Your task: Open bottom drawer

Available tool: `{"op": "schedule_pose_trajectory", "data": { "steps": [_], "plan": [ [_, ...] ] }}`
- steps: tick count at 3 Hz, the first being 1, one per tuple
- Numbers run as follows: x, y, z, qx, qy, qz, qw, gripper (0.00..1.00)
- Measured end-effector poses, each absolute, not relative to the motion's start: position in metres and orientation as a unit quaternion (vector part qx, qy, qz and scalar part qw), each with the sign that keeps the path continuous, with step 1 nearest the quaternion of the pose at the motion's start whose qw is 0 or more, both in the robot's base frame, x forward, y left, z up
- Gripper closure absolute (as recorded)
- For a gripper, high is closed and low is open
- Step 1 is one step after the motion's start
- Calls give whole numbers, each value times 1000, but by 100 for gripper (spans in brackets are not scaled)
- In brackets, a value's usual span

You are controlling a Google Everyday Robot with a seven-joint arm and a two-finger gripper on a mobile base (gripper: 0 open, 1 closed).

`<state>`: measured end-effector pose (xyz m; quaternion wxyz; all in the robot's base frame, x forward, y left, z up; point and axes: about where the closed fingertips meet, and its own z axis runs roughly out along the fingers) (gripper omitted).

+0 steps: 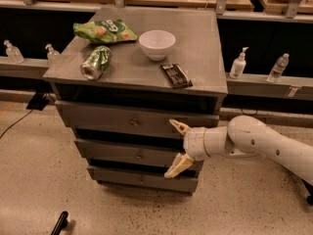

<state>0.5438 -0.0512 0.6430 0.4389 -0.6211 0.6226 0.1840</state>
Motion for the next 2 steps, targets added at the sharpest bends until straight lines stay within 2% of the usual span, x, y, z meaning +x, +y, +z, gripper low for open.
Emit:
{"op": "schedule_pose_trajectory", "data": {
  "steps": [1, 2],
  "plan": [
    [526, -41, 569, -663, 561, 267, 418, 0],
    [512, -47, 524, -677, 533, 311, 402, 0]
  ]
}}
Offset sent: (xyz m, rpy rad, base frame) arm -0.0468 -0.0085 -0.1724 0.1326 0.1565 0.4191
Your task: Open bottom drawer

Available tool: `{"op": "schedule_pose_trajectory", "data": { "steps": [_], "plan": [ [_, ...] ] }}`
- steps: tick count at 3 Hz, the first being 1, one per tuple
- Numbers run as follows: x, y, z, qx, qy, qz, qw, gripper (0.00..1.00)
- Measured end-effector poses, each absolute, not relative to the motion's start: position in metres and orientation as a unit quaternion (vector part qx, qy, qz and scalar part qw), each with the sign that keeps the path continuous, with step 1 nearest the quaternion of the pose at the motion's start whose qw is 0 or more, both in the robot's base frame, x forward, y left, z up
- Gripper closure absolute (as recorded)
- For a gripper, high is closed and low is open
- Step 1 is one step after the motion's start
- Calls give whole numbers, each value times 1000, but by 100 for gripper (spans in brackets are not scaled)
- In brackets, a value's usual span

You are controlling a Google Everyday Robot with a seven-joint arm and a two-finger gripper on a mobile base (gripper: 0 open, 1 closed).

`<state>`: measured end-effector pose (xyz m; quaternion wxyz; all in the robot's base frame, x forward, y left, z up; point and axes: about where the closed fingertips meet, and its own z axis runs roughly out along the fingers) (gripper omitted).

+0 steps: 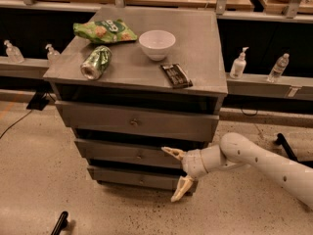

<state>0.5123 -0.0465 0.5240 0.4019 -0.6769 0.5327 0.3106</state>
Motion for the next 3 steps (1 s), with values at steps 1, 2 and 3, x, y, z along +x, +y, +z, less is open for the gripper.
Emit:
{"op": "schedule_pose_trajectory", "data": {
  "steps": [1, 2, 3],
  "plan": [
    [508, -44, 520, -676, 530, 319, 400, 0],
    [505, -41, 519, -678, 546, 312, 380, 0],
    [504, -53, 478, -664, 592, 296, 347, 0]
  ]
}}
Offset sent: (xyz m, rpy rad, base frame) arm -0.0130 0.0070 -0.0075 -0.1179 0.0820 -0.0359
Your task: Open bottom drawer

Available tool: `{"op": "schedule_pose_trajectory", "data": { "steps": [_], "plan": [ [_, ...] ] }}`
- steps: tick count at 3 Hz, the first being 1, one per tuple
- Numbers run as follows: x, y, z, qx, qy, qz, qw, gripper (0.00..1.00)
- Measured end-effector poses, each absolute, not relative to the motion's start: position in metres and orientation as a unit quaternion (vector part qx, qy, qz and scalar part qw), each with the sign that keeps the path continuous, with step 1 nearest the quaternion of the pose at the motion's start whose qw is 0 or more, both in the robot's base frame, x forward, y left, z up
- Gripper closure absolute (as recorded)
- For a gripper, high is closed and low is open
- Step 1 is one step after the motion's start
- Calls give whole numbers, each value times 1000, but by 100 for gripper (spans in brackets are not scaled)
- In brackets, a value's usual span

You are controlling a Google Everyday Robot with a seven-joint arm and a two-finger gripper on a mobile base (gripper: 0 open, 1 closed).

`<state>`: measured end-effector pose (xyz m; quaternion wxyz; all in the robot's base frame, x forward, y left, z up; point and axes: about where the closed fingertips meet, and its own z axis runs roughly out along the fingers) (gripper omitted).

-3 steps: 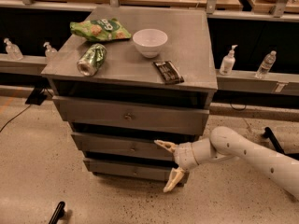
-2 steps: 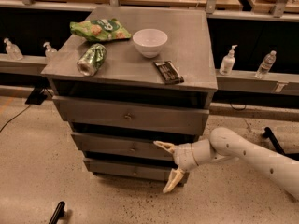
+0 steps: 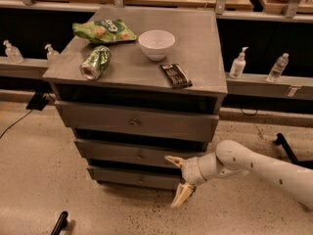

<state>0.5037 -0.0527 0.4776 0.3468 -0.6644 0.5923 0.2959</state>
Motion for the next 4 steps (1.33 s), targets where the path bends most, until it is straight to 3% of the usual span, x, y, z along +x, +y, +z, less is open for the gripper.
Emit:
{"op": "schedule_pose_trajectory", "data": {
  "steps": [2, 4],
  "plan": [
    [503, -91, 377, -615, 635, 276, 378, 0],
    [504, -87, 359, -613, 644, 276, 365, 0]
  ]
}}
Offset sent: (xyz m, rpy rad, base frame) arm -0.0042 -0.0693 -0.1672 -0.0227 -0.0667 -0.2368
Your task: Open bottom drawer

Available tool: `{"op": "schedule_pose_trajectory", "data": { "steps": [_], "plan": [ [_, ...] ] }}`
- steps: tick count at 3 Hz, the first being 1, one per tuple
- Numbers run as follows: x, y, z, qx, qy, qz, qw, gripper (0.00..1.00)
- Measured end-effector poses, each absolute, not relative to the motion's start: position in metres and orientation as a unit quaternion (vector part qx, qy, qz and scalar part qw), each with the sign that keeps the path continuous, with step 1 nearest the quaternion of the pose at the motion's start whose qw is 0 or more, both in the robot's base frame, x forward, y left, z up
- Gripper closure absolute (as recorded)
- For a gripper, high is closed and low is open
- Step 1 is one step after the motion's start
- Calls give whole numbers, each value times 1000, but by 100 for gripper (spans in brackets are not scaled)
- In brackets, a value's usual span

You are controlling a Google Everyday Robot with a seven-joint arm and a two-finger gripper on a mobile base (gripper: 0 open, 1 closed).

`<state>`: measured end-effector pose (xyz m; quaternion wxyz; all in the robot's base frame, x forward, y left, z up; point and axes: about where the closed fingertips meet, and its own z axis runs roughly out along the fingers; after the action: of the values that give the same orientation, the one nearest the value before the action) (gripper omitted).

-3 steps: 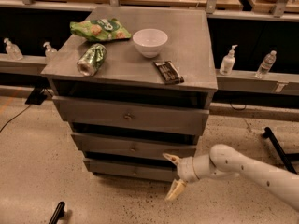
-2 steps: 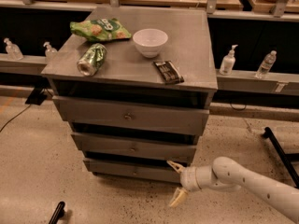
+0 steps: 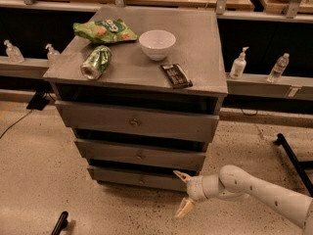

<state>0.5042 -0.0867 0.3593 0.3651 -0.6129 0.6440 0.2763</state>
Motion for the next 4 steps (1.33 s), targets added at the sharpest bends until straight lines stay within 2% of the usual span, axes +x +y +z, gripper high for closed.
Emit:
{"op": "schedule_pose_trajectory", "data": {
  "steps": [2, 4],
  "plan": [
    [511, -48, 238, -634, 620, 276, 370, 0],
    [503, -42, 227, -632, 619, 290, 365, 0]
  ]
}}
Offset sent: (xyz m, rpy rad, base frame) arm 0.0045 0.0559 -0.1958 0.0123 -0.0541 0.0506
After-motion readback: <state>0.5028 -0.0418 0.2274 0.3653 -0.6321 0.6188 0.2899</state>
